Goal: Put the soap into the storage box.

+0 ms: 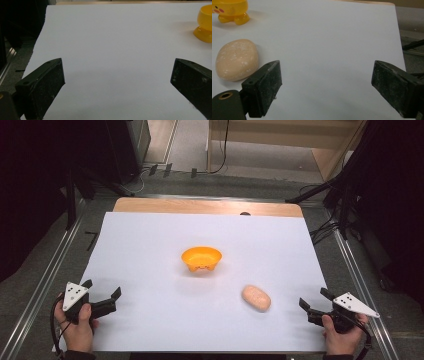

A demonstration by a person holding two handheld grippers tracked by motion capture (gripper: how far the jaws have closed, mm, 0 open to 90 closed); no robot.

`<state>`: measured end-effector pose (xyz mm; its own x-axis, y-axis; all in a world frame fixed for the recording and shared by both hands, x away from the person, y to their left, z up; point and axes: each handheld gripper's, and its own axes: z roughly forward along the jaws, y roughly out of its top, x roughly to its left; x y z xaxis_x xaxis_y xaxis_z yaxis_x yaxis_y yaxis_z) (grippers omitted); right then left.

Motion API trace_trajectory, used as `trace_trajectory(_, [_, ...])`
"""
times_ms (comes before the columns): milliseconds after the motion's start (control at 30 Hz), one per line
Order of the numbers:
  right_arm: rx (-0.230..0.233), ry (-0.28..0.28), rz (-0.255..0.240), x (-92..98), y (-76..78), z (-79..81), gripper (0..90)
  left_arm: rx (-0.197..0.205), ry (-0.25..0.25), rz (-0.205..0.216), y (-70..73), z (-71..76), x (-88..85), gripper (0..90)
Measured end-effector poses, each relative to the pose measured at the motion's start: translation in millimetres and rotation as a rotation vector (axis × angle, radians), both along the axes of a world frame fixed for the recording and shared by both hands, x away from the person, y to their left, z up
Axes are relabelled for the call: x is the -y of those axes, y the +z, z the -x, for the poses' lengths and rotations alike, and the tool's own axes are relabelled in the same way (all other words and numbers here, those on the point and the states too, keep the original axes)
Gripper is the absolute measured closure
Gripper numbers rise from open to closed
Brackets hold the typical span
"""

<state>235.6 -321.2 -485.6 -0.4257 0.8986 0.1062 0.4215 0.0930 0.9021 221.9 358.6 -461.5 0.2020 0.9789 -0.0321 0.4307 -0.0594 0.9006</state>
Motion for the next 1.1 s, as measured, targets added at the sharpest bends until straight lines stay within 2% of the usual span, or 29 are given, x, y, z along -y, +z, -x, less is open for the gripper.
trace_trajectory(133, [-0.007,0.003,-0.001,-0.7,0.4,-0.2,13.5,-0.002,0.007,0.008,0.0,-0.3,-0.8,0.0])
trace_trajectory(167, [-0.030,-0.004,-0.011,0.5,0.5,-2.1,14.5,-0.004,0.007,0.009,0.0,-0.5,-1.0,0.0])
trace_trajectory(200, [-0.030,-0.004,-0.011,0.5,0.5,-2.1,14.5,-0.004,0.007,0.009,0.0,-0.5,-1.0,0.0])
trace_trajectory(233, [-0.050,-0.012,-0.018,1.9,0.7,-3.7,18.2,0.000,0.006,0.009,0.0,0.0,-0.7,0.0])
trace_trajectory(367, [-0.073,0.014,-0.041,4.1,5.3,-4.8,17.5,-0.007,0.007,0.010,-0.1,-1.0,-0.9,0.0])
trace_trajectory(500, [-0.081,0.039,-0.022,5.1,9.1,-7.8,20.8,-0.021,0.009,0.011,-0.1,-2.4,-0.6,0.0])
trace_trajectory(533, [-0.107,0.068,-0.015,4.8,9.8,-11.3,22.2,-0.023,0.008,0.003,-0.1,-2.4,-0.2,0.0])
trace_trajectory(567, [-0.107,0.068,-0.015,4.8,9.8,-11.3,22.2,-0.023,0.008,0.003,-0.1,-2.4,-0.2,0.0])
trace_trajectory(633, [-0.144,0.102,0.034,0.6,12.2,-15.9,22.2,-0.017,0.007,0.000,-0.1,-2.0,0.2,0.0])
trace_trajectory(700, [-0.155,0.112,0.080,-4.4,18.0,-17.3,22.1,-0.017,0.008,-0.006,-0.2,-2.0,1.3,0.0])
trace_trajectory(733, [-0.155,0.112,0.080,-4.4,18.0,-17.3,22.1,-0.017,0.008,-0.006,-0.2,-2.0,1.3,0.0])
trace_trajectory(800, [-0.163,0.135,0.130,-11.2,25.8,-19.5,21.9,-0.016,0.005,-0.013,-0.2,-1.7,1.5,0.0])
trace_trajectory(833, [-0.163,0.135,0.130,-11.2,25.8,-19.5,21.9,-0.015,0.005,-0.012,-0.2,-1.7,1.7,0.0])
trace_trajectory(900, [-0.185,0.160,0.174,-19.2,28.8,-21.7,22.3,-0.016,0.004,-0.012,-0.2,-1.8,1.5,0.0])
trace_trajectory(933, [-0.185,0.160,0.174,-19.2,28.8,-21.7,22.3,-0.016,0.004,-0.012,-0.2,-1.8,1.5,0.0])
trace_trajectory(1000, [-0.208,0.171,0.231,-27.1,29.9,-23.6,22.5,-0.017,0.004,-0.012,-0.2,-1.9,1.6,0.0])
trace_trajectory(1100, [-0.225,0.196,0.247,-30.7,31.7,-24.7,23.4,-0.017,0.005,-0.013,-0.2,-2.0,1.6,0.0])
